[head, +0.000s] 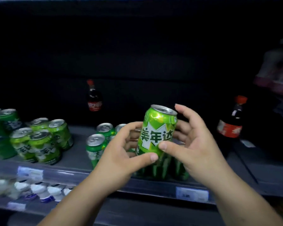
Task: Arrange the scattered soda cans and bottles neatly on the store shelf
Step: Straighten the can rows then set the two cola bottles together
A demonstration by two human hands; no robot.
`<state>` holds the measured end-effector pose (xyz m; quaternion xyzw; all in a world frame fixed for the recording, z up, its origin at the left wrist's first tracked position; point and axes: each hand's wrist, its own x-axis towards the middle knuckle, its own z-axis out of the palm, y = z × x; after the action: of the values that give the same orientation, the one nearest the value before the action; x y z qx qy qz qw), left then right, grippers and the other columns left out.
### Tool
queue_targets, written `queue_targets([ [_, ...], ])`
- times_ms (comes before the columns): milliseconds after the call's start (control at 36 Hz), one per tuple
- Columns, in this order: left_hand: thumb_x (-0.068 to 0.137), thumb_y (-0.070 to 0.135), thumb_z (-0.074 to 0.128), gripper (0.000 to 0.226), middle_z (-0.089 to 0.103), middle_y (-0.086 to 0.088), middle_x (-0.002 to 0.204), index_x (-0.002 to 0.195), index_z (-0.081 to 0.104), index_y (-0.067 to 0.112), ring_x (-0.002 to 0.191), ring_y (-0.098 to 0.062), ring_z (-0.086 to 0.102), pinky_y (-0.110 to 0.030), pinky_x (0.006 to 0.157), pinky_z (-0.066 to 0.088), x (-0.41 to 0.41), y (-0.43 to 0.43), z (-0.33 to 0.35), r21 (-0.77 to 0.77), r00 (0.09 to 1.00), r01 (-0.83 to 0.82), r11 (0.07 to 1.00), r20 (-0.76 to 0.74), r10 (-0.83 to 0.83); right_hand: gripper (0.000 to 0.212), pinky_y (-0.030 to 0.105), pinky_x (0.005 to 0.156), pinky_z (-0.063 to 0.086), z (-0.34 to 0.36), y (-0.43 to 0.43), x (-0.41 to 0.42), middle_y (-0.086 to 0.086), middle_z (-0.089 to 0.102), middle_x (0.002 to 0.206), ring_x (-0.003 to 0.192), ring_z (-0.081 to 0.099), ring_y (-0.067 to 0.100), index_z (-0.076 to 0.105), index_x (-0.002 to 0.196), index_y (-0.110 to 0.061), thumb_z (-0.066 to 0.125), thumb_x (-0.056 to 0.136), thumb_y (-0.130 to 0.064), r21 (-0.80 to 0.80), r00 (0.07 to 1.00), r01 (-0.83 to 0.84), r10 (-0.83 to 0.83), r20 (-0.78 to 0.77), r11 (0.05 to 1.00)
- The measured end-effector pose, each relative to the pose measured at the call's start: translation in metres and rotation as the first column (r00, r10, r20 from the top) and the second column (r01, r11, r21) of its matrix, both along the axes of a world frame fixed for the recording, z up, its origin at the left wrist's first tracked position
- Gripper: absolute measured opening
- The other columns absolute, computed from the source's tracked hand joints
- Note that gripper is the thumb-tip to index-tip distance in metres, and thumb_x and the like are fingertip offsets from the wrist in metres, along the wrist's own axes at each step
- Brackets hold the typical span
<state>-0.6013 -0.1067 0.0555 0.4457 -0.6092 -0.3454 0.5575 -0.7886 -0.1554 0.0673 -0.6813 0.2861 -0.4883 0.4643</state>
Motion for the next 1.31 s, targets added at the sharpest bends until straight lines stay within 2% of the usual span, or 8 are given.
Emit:
queue_targets([
  [194,0.054,0.036,0.091,0.067,0.068,0.006,0.111,0.111,0.055,0.038,0.103,-0.021,0.066,-0.049,0.083,0.056,0.123,0.038,-0.007,-0.037,0.976,-0.19,0.981,0.104,0.193,0.081,0.028,0.086,0.056,-0.007,0.026,0.133,-0.009,0.067,0.126,0.117,0.065,0.013,0.051,0.132,-0.043,0.093,0.064,-0.029,0.045,0.995,-0.101,0.1,0.03,0.994],
  [333,0.052,0.048,0.091,0.071,0.065,0.02,0.11,0.11,0.049,0.049,0.099,-0.006,0.065,-0.034,0.081,0.056,0.223,0.061,-0.016,-0.052,0.902,-0.293,0.955,0.315,0.294,0.084,0.038,0.094,0.055,-0.019,0.044,0.24,-0.019,0.068,0.121,0.111,0.066,0.007,0.048,0.136,-0.042,0.086,0.072,-0.002,0.061,0.996,-0.071,0.074,-0.05,0.996],
  [444,0.063,0.071,0.07,0.069,0.051,0.032,0.12,0.124,0.047,0.048,0.114,0.006,0.05,-0.016,0.095,0.042,0.291,0.064,-0.028,-0.205,0.693,-0.368,0.907,0.589,0.415,0.083,0.038,0.098,0.053,-0.042,0.044,0.297,-0.018,0.065,0.123,0.113,0.064,0.004,0.045,0.135,-0.051,0.087,0.074,-0.012,0.055,0.996,0.039,-0.034,-0.084,0.998],
  [667,0.077,0.057,0.068,0.074,0.046,0.009,0.141,0.142,0.041,0.036,0.137,-0.018,0.034,-0.041,0.114,0.03,0.357,0.037,-0.052,-0.251,0.439,-0.279,0.927,0.825,0.356,0.086,0.031,0.103,0.047,-0.095,0.032,0.338,-0.013,0.053,0.139,0.123,0.055,0.006,0.029,0.146,-0.045,0.076,0.084,-0.009,0.105,0.91,0.375,-0.344,-0.232,0.921],
  [750,0.077,0.06,0.068,0.08,0.035,0.002,0.154,0.146,0.033,0.04,0.147,-0.028,0.019,-0.053,0.119,0.015,0.358,0.024,-0.057,-0.221,0.398,-0.248,0.943,0.864,0.307,0.085,0.032,0.103,0.047,-0.107,0.026,0.342,-0.012,0.054,0.137,0.121,0.056,0.008,0.028,0.146,-0.042,0.075,0.085,-0.008,0.123,0.878,0.443,-0.403,-0.257,0.888],
  [861,0.073,0.064,0.068,0.081,0.034,0.001,0.154,0.143,0.034,0.042,0.146,-0.028,0.019,-0.056,0.119,0.007,0.353,0.01,-0.06,-0.237,0.364,-0.227,0.945,0.879,0.308,0.074,0.029,0.105,0.046,-0.118,0.02,0.345,-0.02,0.055,0.129,0.116,0.055,-0.009,0.034,0.136,-0.035,0.075,0.084,-0.003,0.169,0.895,0.433,-0.4,-0.196,0.885],
  [1083,0.067,0.062,0.071,0.077,0.052,0.005,0.134,0.136,0.046,0.039,0.131,-0.025,0.042,-0.058,0.114,0.021,0.356,0.004,-0.07,-0.303,0.332,-0.182,0.935,0.876,0.348,0.08,0.039,0.105,0.049,-0.128,0.014,0.34,-0.015,0.053,0.136,0.125,0.053,0.004,0.034,0.142,-0.043,0.08,0.08,-0.022,0.065,0.838,0.479,-0.434,-0.33,0.875],
  [1306,0.059,0.054,0.079,0.08,0.056,0.001,0.126,0.13,0.051,0.032,0.123,-0.027,0.047,-0.062,0.11,0.026,0.352,0.003,-0.076,-0.375,0.34,-0.193,0.907,0.842,0.42,0.084,0.039,0.102,0.051,-0.125,-0.002,0.345,-0.01,0.056,0.137,0.122,0.057,0.01,0.025,0.148,-0.045,0.074,0.086,-0.017,-0.014,0.77,0.519,-0.475,-0.426,0.855],
])
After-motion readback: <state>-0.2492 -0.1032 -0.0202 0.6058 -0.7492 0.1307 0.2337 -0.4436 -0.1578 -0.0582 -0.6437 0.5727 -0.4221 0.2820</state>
